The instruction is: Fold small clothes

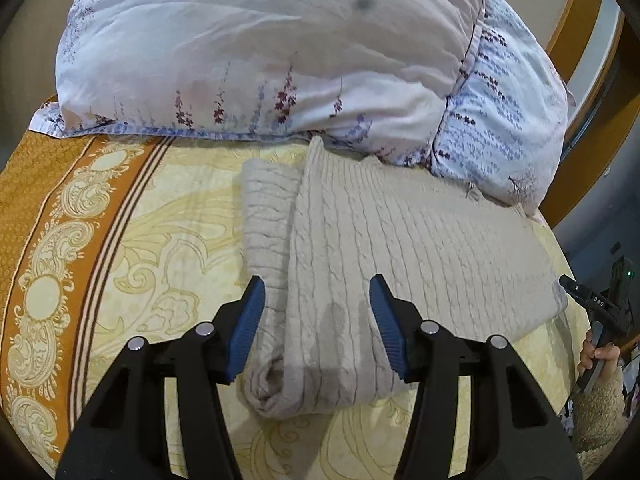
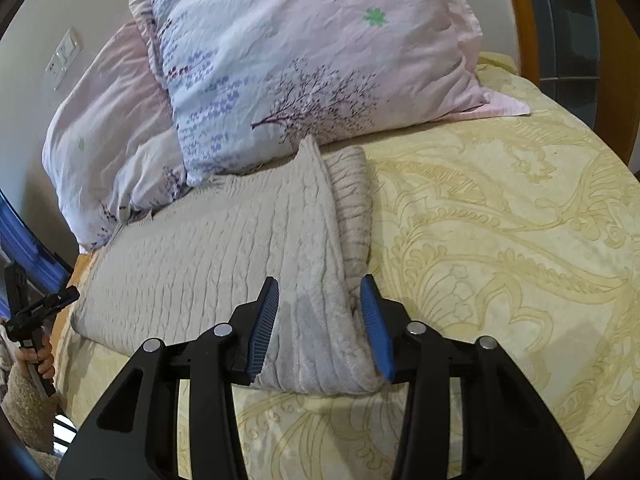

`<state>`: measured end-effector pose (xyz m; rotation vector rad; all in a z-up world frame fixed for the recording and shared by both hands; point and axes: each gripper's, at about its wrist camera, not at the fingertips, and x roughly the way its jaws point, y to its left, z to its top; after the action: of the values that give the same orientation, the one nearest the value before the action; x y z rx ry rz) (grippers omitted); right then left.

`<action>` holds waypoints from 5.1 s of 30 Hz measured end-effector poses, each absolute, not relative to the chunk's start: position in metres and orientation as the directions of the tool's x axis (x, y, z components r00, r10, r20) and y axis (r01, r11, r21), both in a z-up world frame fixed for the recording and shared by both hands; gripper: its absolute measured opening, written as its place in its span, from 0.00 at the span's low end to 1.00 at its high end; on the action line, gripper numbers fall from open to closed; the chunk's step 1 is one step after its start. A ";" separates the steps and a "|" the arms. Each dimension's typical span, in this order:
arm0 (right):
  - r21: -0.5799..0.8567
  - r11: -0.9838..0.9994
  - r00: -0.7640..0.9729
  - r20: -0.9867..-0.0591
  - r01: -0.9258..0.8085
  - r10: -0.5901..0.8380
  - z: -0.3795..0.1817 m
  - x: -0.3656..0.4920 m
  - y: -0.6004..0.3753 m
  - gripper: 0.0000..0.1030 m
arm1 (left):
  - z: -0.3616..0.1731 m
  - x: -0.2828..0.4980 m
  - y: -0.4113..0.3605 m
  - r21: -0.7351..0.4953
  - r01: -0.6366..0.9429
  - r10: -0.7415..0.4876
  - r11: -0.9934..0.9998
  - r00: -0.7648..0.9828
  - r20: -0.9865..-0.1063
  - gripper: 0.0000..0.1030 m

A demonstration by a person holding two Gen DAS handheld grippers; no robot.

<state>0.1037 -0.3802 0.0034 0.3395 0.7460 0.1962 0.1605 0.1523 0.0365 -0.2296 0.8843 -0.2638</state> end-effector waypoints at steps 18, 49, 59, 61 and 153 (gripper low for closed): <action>0.345 0.936 0.705 -0.648 -0.067 0.289 -0.004 0.106 -0.374 0.18 | 0.017 0.164 0.143 -0.294 0.135 -0.318 0.946 0.552 -0.771 0.38; 0.282 0.959 0.784 -0.594 -0.007 0.180 0.032 0.090 -0.360 0.27 | 0.049 0.146 0.166 -0.355 0.153 -0.368 0.922 0.631 -0.683 0.53; 0.249 0.966 0.658 -0.717 -0.068 0.231 0.008 0.167 -0.322 0.27 | 0.041 0.178 0.122 -0.319 0.193 -0.369 0.928 0.589 -0.719 0.63; 0.270 0.962 0.650 -0.726 -0.031 0.224 -0.002 0.174 -0.329 0.27 | 0.031 0.187 0.126 -0.343 0.159 -0.370 0.926 0.567 -0.736 0.63; 0.316 0.948 0.767 -0.601 -0.030 0.225 0.028 0.100 -0.369 0.72 | 0.037 0.251 -0.149 -0.828 0.172 -0.837 0.534 0.248 -0.488 0.31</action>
<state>0.1000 -0.3685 0.0284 0.2985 0.6850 0.1405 0.2510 -0.1489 0.0370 -0.7324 1.1115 -0.7779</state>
